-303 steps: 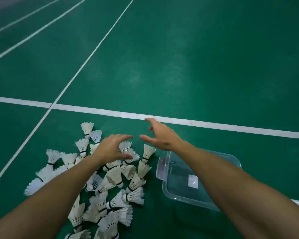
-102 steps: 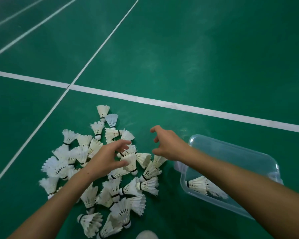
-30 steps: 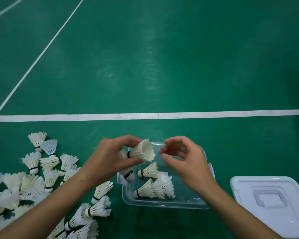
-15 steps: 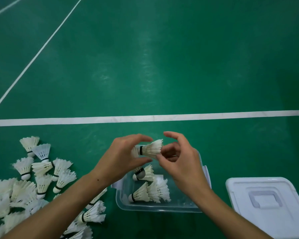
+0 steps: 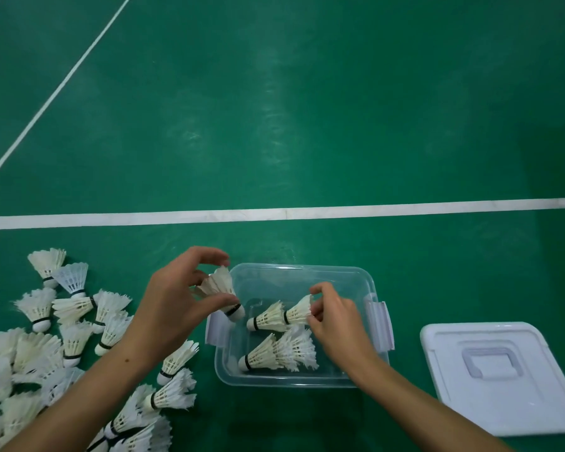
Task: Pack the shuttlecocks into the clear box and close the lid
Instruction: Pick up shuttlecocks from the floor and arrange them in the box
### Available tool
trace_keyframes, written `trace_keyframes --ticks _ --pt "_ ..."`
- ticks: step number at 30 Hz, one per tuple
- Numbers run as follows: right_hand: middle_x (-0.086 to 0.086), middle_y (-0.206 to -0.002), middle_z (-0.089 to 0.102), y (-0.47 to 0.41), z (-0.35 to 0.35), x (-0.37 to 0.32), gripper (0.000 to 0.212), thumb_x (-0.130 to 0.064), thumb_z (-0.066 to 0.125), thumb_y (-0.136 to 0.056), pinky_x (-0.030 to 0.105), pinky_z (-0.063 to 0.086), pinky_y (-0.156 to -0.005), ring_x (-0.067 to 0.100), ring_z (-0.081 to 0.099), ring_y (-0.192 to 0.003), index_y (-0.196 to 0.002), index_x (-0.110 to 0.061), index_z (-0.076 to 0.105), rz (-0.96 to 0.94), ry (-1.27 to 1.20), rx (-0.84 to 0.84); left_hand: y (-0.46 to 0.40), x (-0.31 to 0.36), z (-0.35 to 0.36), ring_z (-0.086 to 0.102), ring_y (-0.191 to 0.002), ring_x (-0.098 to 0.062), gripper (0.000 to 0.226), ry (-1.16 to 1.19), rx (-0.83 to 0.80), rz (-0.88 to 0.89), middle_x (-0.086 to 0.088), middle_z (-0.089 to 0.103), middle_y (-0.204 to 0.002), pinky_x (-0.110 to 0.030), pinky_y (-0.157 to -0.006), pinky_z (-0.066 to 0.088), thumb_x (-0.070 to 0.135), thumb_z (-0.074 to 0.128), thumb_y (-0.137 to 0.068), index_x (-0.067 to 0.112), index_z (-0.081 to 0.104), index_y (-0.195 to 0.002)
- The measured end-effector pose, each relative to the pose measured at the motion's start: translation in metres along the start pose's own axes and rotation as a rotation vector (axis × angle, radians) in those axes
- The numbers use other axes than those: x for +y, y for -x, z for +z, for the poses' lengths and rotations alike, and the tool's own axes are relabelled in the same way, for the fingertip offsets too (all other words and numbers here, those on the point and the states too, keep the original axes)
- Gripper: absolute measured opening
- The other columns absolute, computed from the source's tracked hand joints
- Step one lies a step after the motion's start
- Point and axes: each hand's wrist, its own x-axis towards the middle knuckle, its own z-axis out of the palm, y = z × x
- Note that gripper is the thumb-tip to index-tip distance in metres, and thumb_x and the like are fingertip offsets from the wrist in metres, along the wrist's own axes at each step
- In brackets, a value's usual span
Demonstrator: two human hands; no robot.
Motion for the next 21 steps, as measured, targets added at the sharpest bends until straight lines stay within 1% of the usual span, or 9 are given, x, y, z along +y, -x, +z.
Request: trace_keyframes --ticks 2,6,9,12,14,16,18,20,21 --pt "-0.009 -0.089 0.067 -0.005 0.009 0.000 0.047 -0.002 0.074 -0.093 0.035 0.062 -0.080 0.007 0.067 -0.085 -0.134 -0.016 0.056 0.016 -0.039 -0.046 0.000 -0.002 0.000 0.074 -0.085 -0.013 0.056 0.038 0.007 0.010 0.019 0.075 -0.109 -0.026 -0.079 0.060 0.017 0.095 -0.070 0.027 0.066 -0.116" --pt "-0.008 -0.088 0.069 -0.014 0.025 -0.003 0.049 -0.003 0.078 -0.089 0.036 0.063 -0.081 0.006 0.068 -0.086 -0.132 -0.018 0.058 0.063 -0.097 -0.112 0.000 0.000 0.000 0.073 -0.094 -0.005 0.046 0.045 -0.022 0.072 0.023 0.077 -0.111 -0.020 -0.084 0.058 0.018 0.089 -0.075 0.020 0.070 -0.117" --pt "-0.007 -0.091 0.071 -0.018 0.026 -0.008 0.049 -0.009 0.082 -0.088 0.032 0.062 -0.083 0.006 0.069 -0.087 -0.131 -0.016 0.059 0.055 -0.138 -0.192 -0.001 0.003 0.003 0.074 -0.099 -0.010 0.046 0.099 -0.068 0.065 0.021 0.077 -0.111 -0.023 -0.087 0.058 0.014 0.086 -0.080 0.021 0.068 -0.122" --pt "-0.006 -0.112 0.072 -0.013 0.008 -0.013 0.045 -0.025 0.082 -0.091 0.029 0.059 -0.091 0.008 0.067 -0.099 -0.130 -0.020 0.061 0.027 -0.076 -0.235 -0.005 0.010 0.008 0.074 -0.108 -0.009 0.046 0.172 -0.162 0.028 0.020 0.078 -0.112 -0.029 -0.093 0.058 0.008 0.082 -0.086 0.023 0.064 -0.126" --pt "-0.010 -0.123 0.069 -0.006 -0.015 -0.021 0.042 -0.033 0.080 -0.092 0.030 0.057 -0.098 0.003 0.064 -0.107 -0.129 -0.025 0.062 -0.019 -0.062 -0.187 -0.010 0.017 0.011 0.073 -0.112 -0.008 0.047 0.209 -0.256 0.022 0.019 0.078 -0.114 -0.034 -0.097 0.057 0.011 0.080 -0.088 0.026 0.061 -0.129" --pt "-0.016 -0.123 0.068 0.001 -0.040 -0.034 0.040 -0.031 0.083 -0.090 0.029 0.058 -0.098 0.001 0.065 -0.110 -0.126 -0.030 0.065 -0.079 -0.269 -0.156 -0.017 0.023 0.015 0.073 -0.113 -0.014 0.049 0.223 -0.325 0.042 0.016 0.078 -0.116 -0.039 -0.100 0.056 0.014 0.080 -0.089 0.027 0.059 -0.131" --pt "-0.016 -0.126 0.069 0.007 -0.059 -0.048 0.050 -0.026 0.087 -0.086 0.027 0.057 -0.099 0.003 0.066 -0.117 -0.130 -0.032 0.065 -0.140 -0.473 -0.210 -0.024 0.029 0.019 0.073 -0.110 -0.020 0.052 0.245 -0.362 0.068 0.011 0.077 -0.117 -0.043 -0.101 0.057 0.016 0.082 -0.088 0.028 0.058 -0.133" --pt "-0.013 -0.126 0.070 0.008 -0.066 -0.055 0.061 -0.021 0.089 -0.084 0.030 0.056 -0.103 0.007 0.067 -0.120 -0.137 -0.031 0.062 -0.163 -0.567 -0.248 -0.032 0.032 0.023 0.072 -0.103 -0.024 0.056 0.276 -0.363 0.086 0.007 0.073 -0.118 -0.046 -0.099 0.059 0.015 0.084 -0.085 0.028 0.060 -0.134" --pt "-0.010 -0.120 0.072 0.007 -0.066 -0.057 0.065 -0.018 0.090 -0.083 0.032 0.056 -0.104 0.009 0.069 -0.117 -0.140 -0.030 0.060 -0.157 -0.582 -0.240 -0.035 0.033 0.025 0.071 -0.100 -0.025 0.058 0.293 -0.355 0.089 0.006 0.071 -0.119 -0.046 -0.098 0.059 0.014 0.085 -0.083 0.028 0.060 -0.134"
